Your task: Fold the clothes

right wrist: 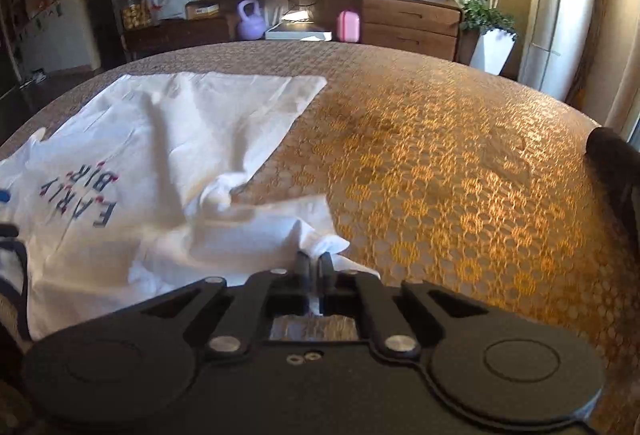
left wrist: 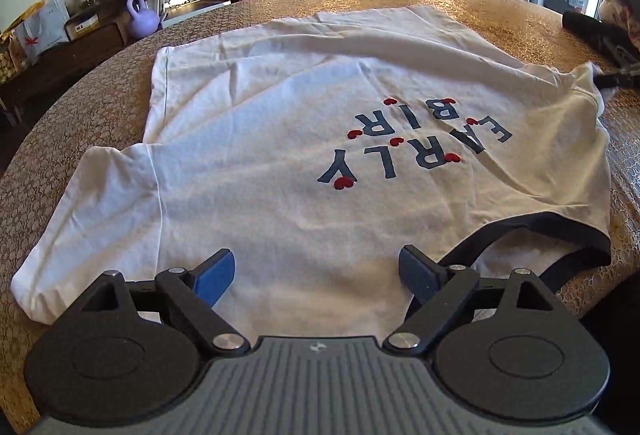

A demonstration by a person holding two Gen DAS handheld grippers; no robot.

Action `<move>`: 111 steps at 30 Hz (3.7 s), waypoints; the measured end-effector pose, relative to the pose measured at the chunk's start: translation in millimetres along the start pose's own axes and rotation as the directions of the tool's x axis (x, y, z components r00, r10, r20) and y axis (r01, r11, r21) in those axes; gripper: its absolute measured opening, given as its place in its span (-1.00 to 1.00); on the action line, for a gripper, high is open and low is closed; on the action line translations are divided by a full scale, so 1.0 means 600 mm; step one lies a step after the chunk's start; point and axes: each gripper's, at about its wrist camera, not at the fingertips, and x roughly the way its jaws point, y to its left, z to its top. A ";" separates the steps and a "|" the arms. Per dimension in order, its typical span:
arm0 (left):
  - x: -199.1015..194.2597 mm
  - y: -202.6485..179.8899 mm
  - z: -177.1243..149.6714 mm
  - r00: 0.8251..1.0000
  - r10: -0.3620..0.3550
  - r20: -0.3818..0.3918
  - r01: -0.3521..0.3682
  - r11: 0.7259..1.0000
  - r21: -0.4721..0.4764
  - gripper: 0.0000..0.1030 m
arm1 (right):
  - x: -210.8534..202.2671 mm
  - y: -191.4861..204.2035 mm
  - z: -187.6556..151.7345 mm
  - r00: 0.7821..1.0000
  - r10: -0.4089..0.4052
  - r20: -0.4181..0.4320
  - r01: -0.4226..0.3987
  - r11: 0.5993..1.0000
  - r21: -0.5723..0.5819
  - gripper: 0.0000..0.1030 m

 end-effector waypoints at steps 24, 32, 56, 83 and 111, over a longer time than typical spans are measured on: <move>0.004 0.008 -0.006 1.000 -0.018 0.021 0.019 0.999 -0.033 0.77 | 0.122 0.032 0.152 0.999 0.014 -0.037 -0.012 0.998 0.069 1.00; 0.005 0.011 -0.007 0.999 -0.024 0.025 0.025 0.999 -0.038 0.82 | 0.130 -0.007 0.120 0.990 -0.021 -0.141 0.048 0.980 0.192 1.00; 0.009 0.020 -0.008 0.998 -0.043 0.043 0.044 0.999 -0.018 0.87 | 0.057 0.037 0.111 0.976 -0.189 -0.110 0.207 0.959 0.191 0.85; -0.014 0.021 -0.017 0.996 0.007 0.088 -0.025 0.980 0.199 0.87 | -0.127 0.179 -0.069 0.982 -0.184 -0.051 0.187 0.981 0.052 1.00; -0.023 0.038 -0.017 0.997 0.027 0.077 -0.046 0.966 0.255 0.88 | -0.097 0.386 -0.118 0.961 0.141 -0.239 -0.232 0.880 -0.414 1.00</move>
